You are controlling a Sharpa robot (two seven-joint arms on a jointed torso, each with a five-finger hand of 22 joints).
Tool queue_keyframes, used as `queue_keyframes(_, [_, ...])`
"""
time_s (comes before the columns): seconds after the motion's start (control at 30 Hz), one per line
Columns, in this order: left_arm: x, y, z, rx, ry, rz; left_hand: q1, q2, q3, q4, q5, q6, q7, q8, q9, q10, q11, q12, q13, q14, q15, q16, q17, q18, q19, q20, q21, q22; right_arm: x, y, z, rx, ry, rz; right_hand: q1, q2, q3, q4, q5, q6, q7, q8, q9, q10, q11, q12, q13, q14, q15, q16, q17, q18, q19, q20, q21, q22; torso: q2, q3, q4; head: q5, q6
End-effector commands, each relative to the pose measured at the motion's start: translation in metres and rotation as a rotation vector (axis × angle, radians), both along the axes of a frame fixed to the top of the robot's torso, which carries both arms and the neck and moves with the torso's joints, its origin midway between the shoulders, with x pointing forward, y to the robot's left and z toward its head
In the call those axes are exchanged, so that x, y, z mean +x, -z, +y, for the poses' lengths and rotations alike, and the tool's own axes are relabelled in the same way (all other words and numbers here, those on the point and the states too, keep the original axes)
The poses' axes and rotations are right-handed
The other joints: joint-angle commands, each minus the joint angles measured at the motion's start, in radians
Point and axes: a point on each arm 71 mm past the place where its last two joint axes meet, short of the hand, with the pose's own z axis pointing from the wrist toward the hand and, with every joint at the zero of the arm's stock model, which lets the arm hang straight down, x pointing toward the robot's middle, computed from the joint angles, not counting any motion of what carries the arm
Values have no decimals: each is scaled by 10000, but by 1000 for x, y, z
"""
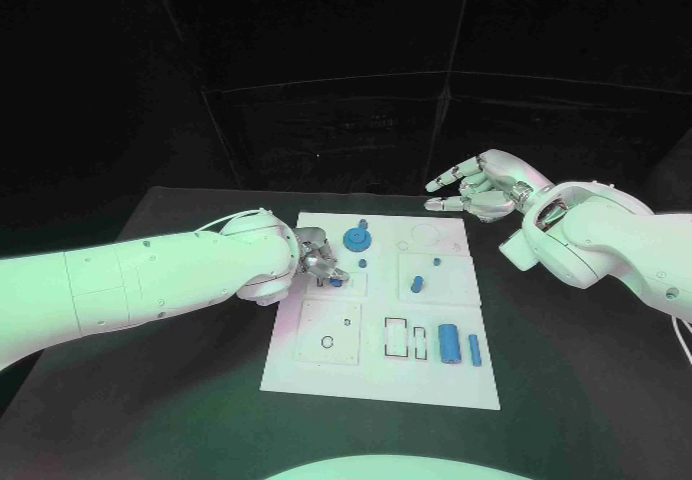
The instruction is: Assemble the parts on the task board
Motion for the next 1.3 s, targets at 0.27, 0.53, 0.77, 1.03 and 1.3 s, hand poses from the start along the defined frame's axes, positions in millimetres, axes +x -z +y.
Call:
queue_keyframes(0.27, [0, 1, -2, 98, 22, 150, -268, 30, -776, 221, -69, 162, -3, 12, 53, 122, 21, 89, 69, 1038, -53, 31, 2634, -170, 331, -71, 64, 657, 0, -2, 1, 9, -105, -66, -39, 50, -73, 3, 46, 63, -6, 37, -16, -10, -13, -28, 211, 18, -39, -59, -23, 172, -40, -18, -64, 779, -5, 2, -1, -9, 2])
queue_keyframes(0.53, [1, 1, -3, 99, 25, 146, -380, 129, -1455, 468, -69, 215, -17, 0, 84, 167, 9, 134, 124, 1038, -65, 31, 2634, -180, 352, -83, 91, 716, -1, -2, 0, 8, -95, -64, -55, 46, -85, 12, 46, 61, -6, 39, -17, -12, -13, -30, 210, 17, -38, -62, -26, 171, -37, -18, -64, 782, -5, 2, 6, -22, 10])
queue_keyframes(0.77, [1, 1, -4, 75, 8, 106, -441, 228, -2121, 740, -67, 242, -39, -13, 114, 188, -10, 151, 151, 1038, -79, 31, 2634, -185, 362, -97, 101, 748, -1, -2, 1, 9, -96, -66, -71, 43, -97, 22, 42, 59, -6, 40, -17, -10, -13, -27, 213, 17, -38, -64, -23, 172, -39, -18, -66, 779, 0, 1, 3, -13, 5])
queue_keyframes(1.03, [2, 1, -4, 41, -36, 43, -460, 386, -2894, 1137, -72, 282, -75, 20, 176, 225, -38, 190, 202, 1038, -105, 31, 2634, -197, 386, -122, 132, 815, 0, -2, 1, 7, -98, -64, -89, 43, -110, 34, 39, 59, -7, 42, -18, -7, -13, -22, 218, 18, -38, -63, -17, 172, -39, -18, -67, 778, 0, 0, 6, -16, 19])
queue_keyframes(1.3, [2, 1, -5, 51, -13, 65, -422, 415, -3042, 1206, -71, 283, -80, 25, 188, 228, -41, 191, 204, 1038, -108, 31, 2634, -199, 391, -125, 139, 831, 0, -2, 0, 1, -87, -56, -107, 44, -122, 46, 37, 60, -7, 45, -18, -15, -14, -35, 206, 16, -38, -71, -30, 172, -38, -18, -68, 778, -4, -1, 7, -25, 17])
